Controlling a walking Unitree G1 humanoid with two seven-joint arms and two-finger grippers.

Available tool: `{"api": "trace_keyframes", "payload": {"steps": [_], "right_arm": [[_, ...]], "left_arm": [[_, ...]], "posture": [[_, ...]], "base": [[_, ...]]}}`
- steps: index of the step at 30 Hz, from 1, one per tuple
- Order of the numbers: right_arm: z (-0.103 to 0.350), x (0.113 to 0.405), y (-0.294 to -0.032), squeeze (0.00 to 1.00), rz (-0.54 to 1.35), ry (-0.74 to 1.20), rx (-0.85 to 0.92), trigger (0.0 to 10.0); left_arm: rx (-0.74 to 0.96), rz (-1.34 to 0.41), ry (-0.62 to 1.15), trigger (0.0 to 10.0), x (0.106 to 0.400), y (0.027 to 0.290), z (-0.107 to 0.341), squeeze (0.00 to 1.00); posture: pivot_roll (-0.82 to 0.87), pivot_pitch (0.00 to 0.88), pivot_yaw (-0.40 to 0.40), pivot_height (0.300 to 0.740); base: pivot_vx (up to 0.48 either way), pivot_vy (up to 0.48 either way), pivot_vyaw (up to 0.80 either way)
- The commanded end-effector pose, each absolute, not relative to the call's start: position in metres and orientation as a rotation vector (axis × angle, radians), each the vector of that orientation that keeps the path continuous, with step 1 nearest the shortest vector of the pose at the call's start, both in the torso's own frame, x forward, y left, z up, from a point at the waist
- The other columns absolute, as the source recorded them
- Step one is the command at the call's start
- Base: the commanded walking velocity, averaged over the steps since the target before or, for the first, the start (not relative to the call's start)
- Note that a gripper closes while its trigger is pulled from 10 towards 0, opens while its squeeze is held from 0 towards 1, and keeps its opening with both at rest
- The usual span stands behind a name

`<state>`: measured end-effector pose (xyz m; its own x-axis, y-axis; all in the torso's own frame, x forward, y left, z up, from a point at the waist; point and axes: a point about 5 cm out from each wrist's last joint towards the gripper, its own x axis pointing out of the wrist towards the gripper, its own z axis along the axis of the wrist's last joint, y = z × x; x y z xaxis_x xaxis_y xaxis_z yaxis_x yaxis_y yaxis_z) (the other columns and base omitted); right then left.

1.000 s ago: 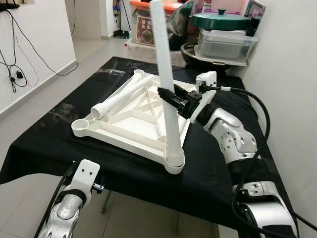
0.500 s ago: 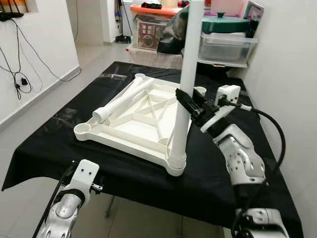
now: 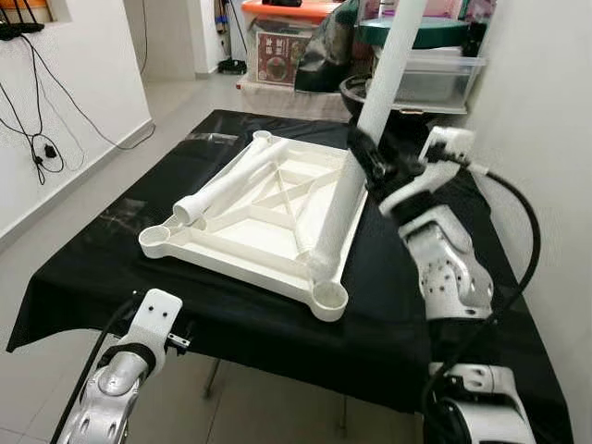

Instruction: Building children table

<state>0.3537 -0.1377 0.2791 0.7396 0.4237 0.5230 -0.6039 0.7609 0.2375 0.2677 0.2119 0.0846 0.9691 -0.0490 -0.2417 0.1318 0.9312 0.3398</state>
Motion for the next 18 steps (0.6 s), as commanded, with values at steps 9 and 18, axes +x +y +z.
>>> {"api": "trace_keyframes", "payload": {"steps": [9, 18], "right_arm": [[0.309, 0.344, -0.124, 0.0, 0.726, -0.572, 0.493, 0.0], [0.31, 0.332, -0.08, 0.0, 0.904, -0.559, 0.573, 0.0]], "left_arm": [[0.211, -0.229, 0.0, 10.0, 0.28, 0.198, 0.136, 0.0], [0.139, -0.563, -0.13, 10.0, 0.278, 0.174, 0.183, 0.0]], "posture": [[0.11, 0.0, -0.045, 0.74], [0.11, 0.0, -0.038, 0.74]], "base": [[0.0, 0.0, 0.0], [0.0, 0.0, 0.0]]}}
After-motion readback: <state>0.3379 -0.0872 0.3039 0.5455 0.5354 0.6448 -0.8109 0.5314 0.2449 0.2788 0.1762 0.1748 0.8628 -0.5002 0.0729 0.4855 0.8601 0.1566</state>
